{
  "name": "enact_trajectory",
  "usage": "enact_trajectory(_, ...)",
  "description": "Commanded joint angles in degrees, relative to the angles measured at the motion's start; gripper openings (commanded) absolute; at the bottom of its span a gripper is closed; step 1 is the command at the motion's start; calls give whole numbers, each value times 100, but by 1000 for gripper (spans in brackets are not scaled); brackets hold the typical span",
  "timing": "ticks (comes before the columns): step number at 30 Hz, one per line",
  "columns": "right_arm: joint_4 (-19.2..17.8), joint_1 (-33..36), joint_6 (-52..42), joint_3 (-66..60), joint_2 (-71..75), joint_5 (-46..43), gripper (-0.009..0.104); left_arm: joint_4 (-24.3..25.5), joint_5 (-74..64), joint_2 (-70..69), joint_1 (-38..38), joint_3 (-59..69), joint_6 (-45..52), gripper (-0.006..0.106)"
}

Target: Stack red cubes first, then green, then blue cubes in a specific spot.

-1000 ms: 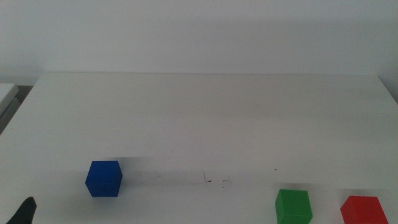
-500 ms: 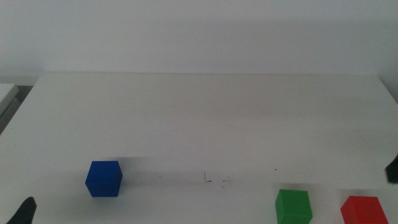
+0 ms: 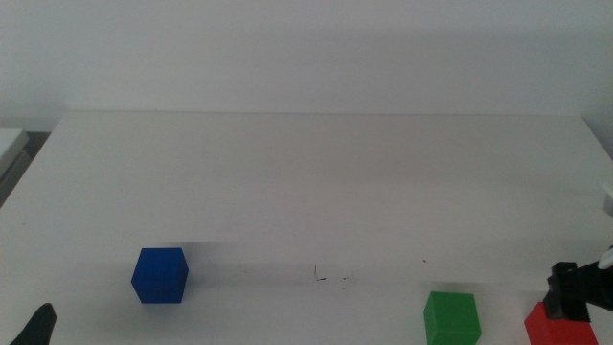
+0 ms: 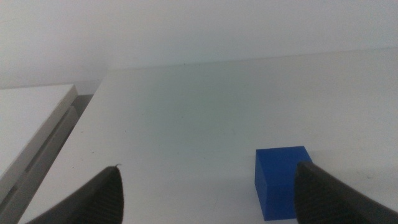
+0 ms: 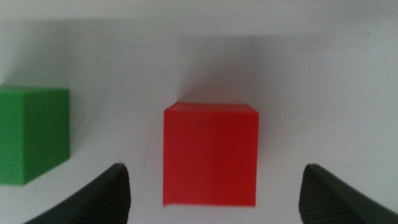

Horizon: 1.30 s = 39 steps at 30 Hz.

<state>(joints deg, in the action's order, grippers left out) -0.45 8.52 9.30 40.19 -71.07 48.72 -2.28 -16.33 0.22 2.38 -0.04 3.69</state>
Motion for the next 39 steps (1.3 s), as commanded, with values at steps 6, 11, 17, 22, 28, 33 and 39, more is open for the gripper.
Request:
enact_trajectory(6,-246,20,137,-167,-545,-752,93,-13,71,-22,-8,4,-2,94)
enact_trajectory(11,-328,20,215,-181,-950,-962,93,-13,71,-22,-8,4,-2,94)
enact_trajectory(17,-397,48,328,-181,-1410,-951,92,-13,71,-22,-8,4,-2,94)
enact_trajectory(22,-397,183,328,-181,-1607,-951,75,-13,71,-22,-8,4,-2,94)
enact_trajectory(28,-397,295,714,-161,-1597,-838,5,-13,71,-22,-8,4,-2,94)
enact_trajectory(33,-623,861,1665,652,-1320,536,2,-13,71,-22,-8,4,-2,94)
enact_trajectory(39,-769,1957,2603,2682,-1801,1274,2,-13,71,-22,-8,4,-2,94)
